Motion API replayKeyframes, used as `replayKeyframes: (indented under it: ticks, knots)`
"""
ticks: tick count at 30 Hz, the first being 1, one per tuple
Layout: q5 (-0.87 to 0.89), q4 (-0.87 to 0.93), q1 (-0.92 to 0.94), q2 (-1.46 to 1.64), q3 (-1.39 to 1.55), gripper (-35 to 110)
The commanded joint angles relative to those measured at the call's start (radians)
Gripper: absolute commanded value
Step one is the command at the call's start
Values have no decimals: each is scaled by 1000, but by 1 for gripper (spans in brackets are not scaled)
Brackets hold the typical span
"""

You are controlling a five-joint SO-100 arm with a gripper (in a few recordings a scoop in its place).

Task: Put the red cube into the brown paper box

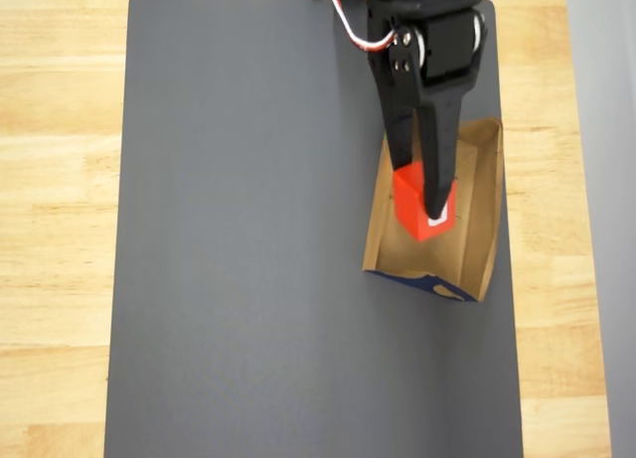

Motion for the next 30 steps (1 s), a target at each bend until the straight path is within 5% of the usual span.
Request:
replayKeyframes:
  ticks: [1,13,17,30]
  knots:
    - [-32,-31,-26,-95,11,0]
    - [-121,-31,-86,-282,-5,0]
    - [-118,-12,-97,-282,-5,16]
    - [-147,18,-104,-230,15,29]
